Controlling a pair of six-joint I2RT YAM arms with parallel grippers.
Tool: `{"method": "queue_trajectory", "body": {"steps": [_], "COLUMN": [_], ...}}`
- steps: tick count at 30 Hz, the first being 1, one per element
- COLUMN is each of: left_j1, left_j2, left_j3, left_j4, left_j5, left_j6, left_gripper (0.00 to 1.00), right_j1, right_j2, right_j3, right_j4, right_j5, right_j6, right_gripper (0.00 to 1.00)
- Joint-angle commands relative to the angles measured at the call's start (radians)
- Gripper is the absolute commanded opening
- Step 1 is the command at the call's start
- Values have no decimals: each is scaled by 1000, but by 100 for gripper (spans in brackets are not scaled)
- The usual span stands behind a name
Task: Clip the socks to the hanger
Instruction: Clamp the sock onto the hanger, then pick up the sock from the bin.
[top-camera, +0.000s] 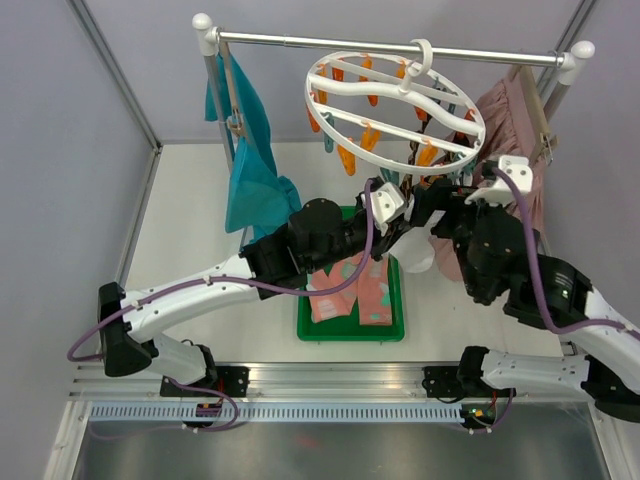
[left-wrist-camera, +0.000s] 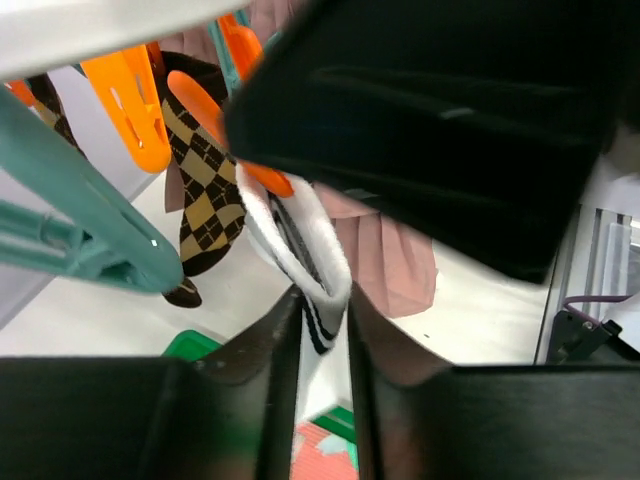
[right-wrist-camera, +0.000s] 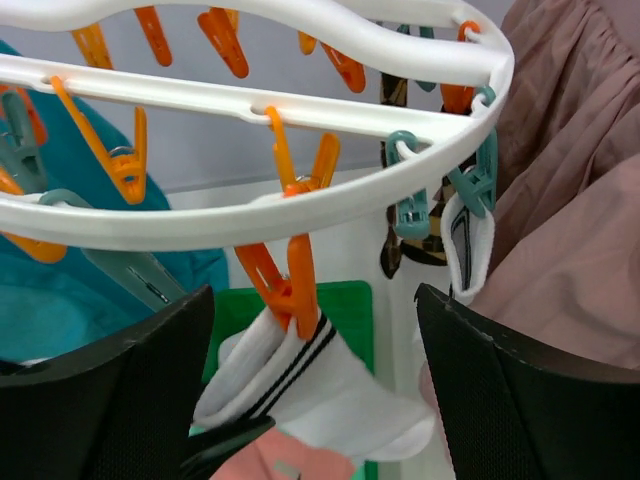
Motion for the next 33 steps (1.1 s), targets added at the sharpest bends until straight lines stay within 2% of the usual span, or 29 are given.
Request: {"method": "queue_trajectory", "body": {"steps": [1, 2, 6, 11, 16, 19, 20, 23, 29, 33], "left_j1": [-5, -6, -5, -3, 9, 84, 143, 231, 331, 365], "left_j2": [2, 0, -31, -106, -159, -147, -138, -109, 110, 195], "left_j3": [29, 13, -47, -215, -403, -432, -441, -457, -356, -324], "left_j4": [13, 11, 5, 0, -9, -78, -76, -38, -49, -47], "left_j5": [-35, -39, -75, -175, -288, -337, -314, -308, -300, -300], "left_j6": [-22, -24, -24, -81, -266, -416, -444, -522, -659, -667], "left_gripper": [31, 41, 50, 52, 54, 51, 50, 49, 49, 48], "right_j1": [-2, -2, -2, -2, -2, -2, -2, 0, -2, -2], "right_j2": [-103, -120, -200, -272, -277, -280, -274, -240, -154, -122], "right_j3": [-40, -66, -143, -292, -439, -529, -545, -580, -605, -607], "right_j4": [-28, -32, -45, -56, -33, 28, 41, 67, 115, 118], "right_j5": [-143, -169, -306, -398, -446, -484, -496, -495, -490, -480], "right_j6": [34, 37, 63, 121, 186, 210, 219, 232, 230, 232], "right_gripper": [93, 93, 94, 94, 90, 90, 90, 89, 89, 89]}}
